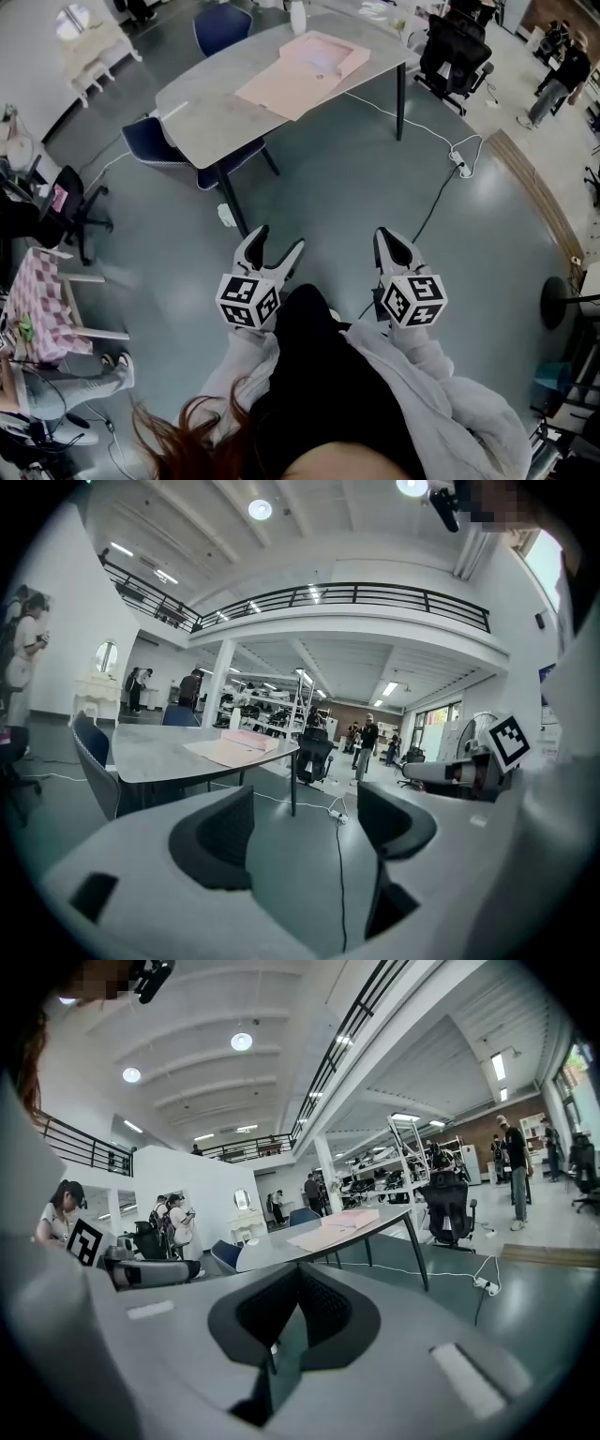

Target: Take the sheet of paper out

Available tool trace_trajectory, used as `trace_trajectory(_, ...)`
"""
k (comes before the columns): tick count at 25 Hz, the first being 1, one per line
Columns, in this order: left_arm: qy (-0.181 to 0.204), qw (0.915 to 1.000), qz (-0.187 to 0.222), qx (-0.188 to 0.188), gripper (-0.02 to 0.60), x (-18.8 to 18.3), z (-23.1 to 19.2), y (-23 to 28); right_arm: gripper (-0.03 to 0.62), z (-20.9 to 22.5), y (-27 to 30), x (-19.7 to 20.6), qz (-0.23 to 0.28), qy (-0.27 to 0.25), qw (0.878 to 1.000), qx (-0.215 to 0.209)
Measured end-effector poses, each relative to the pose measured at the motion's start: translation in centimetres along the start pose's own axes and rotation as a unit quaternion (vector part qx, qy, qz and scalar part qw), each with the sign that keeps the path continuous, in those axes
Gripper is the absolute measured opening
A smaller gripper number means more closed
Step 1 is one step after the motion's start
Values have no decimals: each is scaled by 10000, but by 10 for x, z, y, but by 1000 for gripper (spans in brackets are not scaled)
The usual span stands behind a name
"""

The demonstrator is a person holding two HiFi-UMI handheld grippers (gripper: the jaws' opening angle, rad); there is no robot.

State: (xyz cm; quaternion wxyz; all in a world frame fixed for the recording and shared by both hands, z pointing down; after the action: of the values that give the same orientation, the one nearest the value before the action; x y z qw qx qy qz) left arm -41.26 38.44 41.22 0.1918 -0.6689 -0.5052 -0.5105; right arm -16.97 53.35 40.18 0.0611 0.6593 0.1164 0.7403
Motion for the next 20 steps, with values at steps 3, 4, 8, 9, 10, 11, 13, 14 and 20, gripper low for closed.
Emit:
trace_trajectory(3, 54, 10000, -36, 37, 330, 0, 4, 7, 9, 9, 1, 2, -28, 66, 10000, 17)
trace_trajectory(4, 70, 10000, -28, 33, 330, -2, 4, 11, 9, 12, 2, 2, -38, 77, 10000, 13)
trace_trajectory(8, 68, 10000, -33, -15, 330, -7, -1, 27, 10, 23, 12, 4, -80, 144, 9999, 29)
trace_trajectory(9, 53, 10000, -37, -23, 330, -8, -4, 33, 9, 27, 17, 5, -98, 175, 9998, 35)
trace_trajectory(10, 40, 10000, -38, -30, 330, -10, -7, 39, 9, 31, 22, 4, -122, 199, 9997, 35)
trace_trajectory(11, 27, 10000, -41, -33, 330, -13, -10, 46, 9, 35, 29, 3, -150, 209, 9997, 30)
trace_trajectory(13, -37, 10000, -69, -31, 330, -17, -19, 62, 9, 42, 46, 1, -203, 205, 9996, 17)
trace_trajectory(14, -88, 9999, -93, -28, 330, -19, -25, 70, 9, 46, 56, 0, -222, 202, 9995, 14)
trace_trajectory(20, -249, 9995, -167, 40, 330, -51, -65, 143, 9, 86, 130, -22, -288, 284, 9991, 132)
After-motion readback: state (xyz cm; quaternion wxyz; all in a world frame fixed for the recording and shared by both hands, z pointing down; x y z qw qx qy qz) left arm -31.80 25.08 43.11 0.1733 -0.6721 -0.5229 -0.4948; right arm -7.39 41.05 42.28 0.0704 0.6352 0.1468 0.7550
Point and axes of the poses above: the fingertips, and each gripper's own axes: y forward along the fingers, z to its right, x out of its underside, the point moved 10 cm from there along -y, backward along the fingers, and after that the axes turned 10 degrees about -y, right-handed, at the moved point
